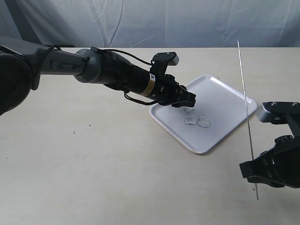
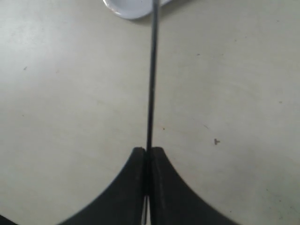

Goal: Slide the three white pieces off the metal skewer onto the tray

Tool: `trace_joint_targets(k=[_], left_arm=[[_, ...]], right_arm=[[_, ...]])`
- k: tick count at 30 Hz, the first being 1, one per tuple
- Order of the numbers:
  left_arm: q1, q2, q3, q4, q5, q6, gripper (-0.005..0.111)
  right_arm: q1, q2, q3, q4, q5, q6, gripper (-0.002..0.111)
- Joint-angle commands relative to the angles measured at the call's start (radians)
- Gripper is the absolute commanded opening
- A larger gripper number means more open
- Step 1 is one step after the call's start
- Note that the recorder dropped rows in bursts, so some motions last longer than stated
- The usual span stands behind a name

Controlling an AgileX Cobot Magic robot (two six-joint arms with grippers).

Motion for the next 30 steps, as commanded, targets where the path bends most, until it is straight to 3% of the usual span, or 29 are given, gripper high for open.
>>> trace_joint_targets(k=[1,7,10,12,17,20,30], left_arm=[[-0.008,0.002,0.003,-0.002,0.010,-0.005,0.047],[0.002,-0.064,0.003,-0.002,-0.090,0.007,0.049],[0.033,-0.127,0.003,-0.002,-0.160,0.011,0.044],[0.062,-0.169,0.003,-0.002,-0.245,0.025,0.036],[0.177,-0.246,0.003,-0.002,-0.613,0.080,0.019],[0.240,-0.291,0.041,-0.002,-0.613,0.037,0.013],[0.354,-0.482,0.255,-0.002,-0.613,0.300,0.013]], right_arm=[[0.002,-0.007,-0.015,0.005,-0.020,-0.013,-0.001],[0.002,0.034,-0.131,-0.092,-0.055,0.008,-0.001],[0.002,0.107,-0.215,-0.115,-0.082,0.008,-0.001],[0.002,0.174,-0.273,-0.115,-0.103,0.008,-0.001],[0.002,0.343,-0.414,-0.115,-0.121,0.008,-0.001],[0.002,0.447,-0.483,-0.118,-0.113,0.008,-0.001],[0.002,0.634,-0.579,-0.160,-0.078,-0.001,-0.001]])
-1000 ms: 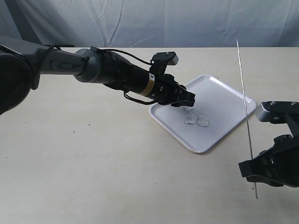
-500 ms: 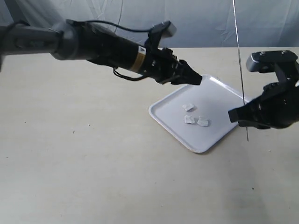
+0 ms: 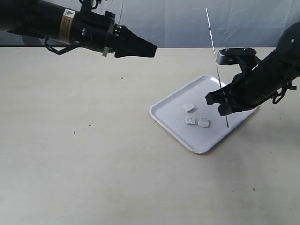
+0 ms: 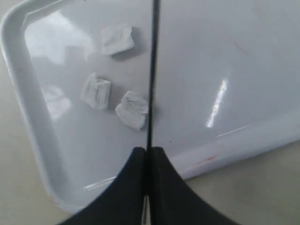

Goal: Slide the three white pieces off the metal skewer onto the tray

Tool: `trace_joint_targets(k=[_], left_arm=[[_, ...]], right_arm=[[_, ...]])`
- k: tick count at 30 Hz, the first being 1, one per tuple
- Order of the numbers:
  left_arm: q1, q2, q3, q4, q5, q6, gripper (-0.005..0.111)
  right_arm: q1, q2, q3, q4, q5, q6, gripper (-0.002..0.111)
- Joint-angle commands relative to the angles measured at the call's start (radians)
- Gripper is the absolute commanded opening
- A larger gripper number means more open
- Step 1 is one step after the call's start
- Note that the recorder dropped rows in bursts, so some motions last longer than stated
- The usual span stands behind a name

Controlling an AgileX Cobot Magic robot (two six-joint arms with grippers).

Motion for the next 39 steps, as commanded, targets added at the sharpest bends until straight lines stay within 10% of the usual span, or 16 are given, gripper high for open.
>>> trace_joint_targets(k=[1,11,23,39], left_arm=[[0.048,-0.095,0.105,-0.006,-0.008,0.095,0.013],[0.177,-0.344,0.474,-0.015,0.042,0.279,0.013],[0.304,-0.838,1.012,-0.457,0.292,0.631,0.013],[0.304,-1.080,1.129,-0.650,0.486,0.666,0.013]], right_arm=[[-0.001,0.046,-0.018,-0.045,-0.001,-0.008,-0.001],[-0.001,0.108,-0.034,-0.050,-0.079,-0.023,-0.001],[-0.001,0.152,-0.061,-0.021,-0.040,-0.044,-0.001],[-0.001,0.152,-0.061,-0.021,0.102,-0.042,0.019]])
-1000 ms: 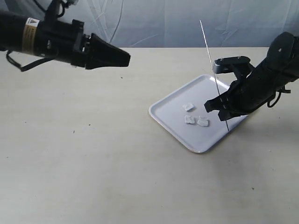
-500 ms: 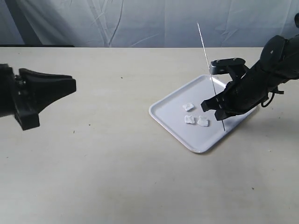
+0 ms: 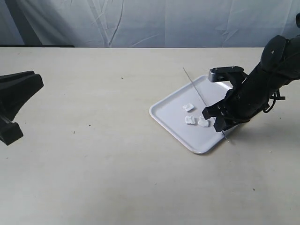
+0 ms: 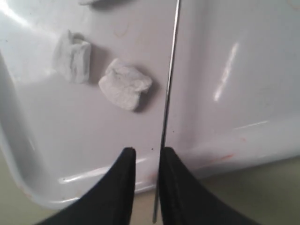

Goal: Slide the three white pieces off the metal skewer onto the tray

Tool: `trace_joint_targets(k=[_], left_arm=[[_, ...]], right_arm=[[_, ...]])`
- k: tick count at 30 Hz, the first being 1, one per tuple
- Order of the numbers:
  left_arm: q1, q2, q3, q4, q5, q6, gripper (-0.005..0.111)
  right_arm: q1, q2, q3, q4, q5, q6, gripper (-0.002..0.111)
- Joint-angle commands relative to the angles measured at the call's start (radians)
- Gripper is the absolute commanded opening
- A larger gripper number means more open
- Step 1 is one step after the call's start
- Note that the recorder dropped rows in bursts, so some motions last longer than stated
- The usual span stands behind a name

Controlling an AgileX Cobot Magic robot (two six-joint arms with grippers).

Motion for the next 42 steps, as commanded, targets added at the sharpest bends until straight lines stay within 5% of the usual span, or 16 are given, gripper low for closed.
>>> trace_joint_targets(k=[1,8,14,19,29,33,42], left_arm=[[0.003,-0.008,0.006,-0.089,0.086,0.003,0.013],[0.003,-0.015,0.006,-0.130,0.173,0.208,0.013],[0.003,-0.134,0.067,-0.198,0.182,0.198,0.013],[0.003,-0.318,0.207,-0.287,0.206,0.125,0.013],[0.003,-0.652,0.261,-0.103,0.293,-0.101,0.013],[0.003,-0.684,0.263,-0.080,0.405,-0.208,0.013],[0.003,-0.686,0.263,-0.074,0.315,-0.235,0.013]], right_arm=[[-0.001,-0.004,-0.007,-0.001,0.020,-0.004,0.019],[-0.001,-0.151,-0.031,-0.060,0.063,-0.004,0.019],[-0.001,-0.370,-0.033,-0.060,0.155,-0.004,0.022],[-0.001,-0.554,-0.033,-0.060,0.227,0.005,0.042],[-0.001,-0.905,0.086,-0.135,0.372,0.034,0.042],[-0.001,-1.067,0.171,-0.158,0.415,0.060,0.042],[-0.001,-1.485,0.266,-0.121,0.443,0.166,0.042]])
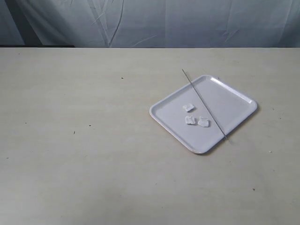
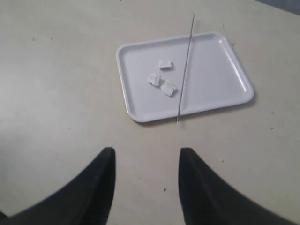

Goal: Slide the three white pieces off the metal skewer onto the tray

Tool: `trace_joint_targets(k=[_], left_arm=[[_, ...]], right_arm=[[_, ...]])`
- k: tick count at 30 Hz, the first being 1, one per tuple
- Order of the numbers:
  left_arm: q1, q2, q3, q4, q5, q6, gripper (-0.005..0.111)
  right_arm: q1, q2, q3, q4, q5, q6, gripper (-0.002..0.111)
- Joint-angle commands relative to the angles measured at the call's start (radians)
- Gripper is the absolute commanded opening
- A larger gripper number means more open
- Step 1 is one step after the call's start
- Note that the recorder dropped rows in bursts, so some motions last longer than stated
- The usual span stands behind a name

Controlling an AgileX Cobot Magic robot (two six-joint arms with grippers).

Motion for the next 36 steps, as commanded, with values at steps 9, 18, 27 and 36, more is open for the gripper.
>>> trace_joint_targets(k=[9,18,27,36], left_arm=[[0.001,-0.006,0.006,0.002,-0.015,-0.009,0.013],[0.001,-0.167,0.006,0.020,0.042,-0.009,0.013],[-0.059,-0.167,0.012,0.303,0.319,-0.012,0.013],[-0.059,-0.167,0.012,0.257,0.312,-0.052,0.013]], right_arm=[[-0.073,-0.220,0.010,-0.134,-0.178,0.137,0.042],[-0.225,-0.323,0.307,-0.202,-0.592,0.172,0.042],[-0.271,-0.418,0.687,-0.261,-0.905,0.182,0.042],[-0.271,-0.482,0.790,-0.299,-0.912,0.189,0.042]])
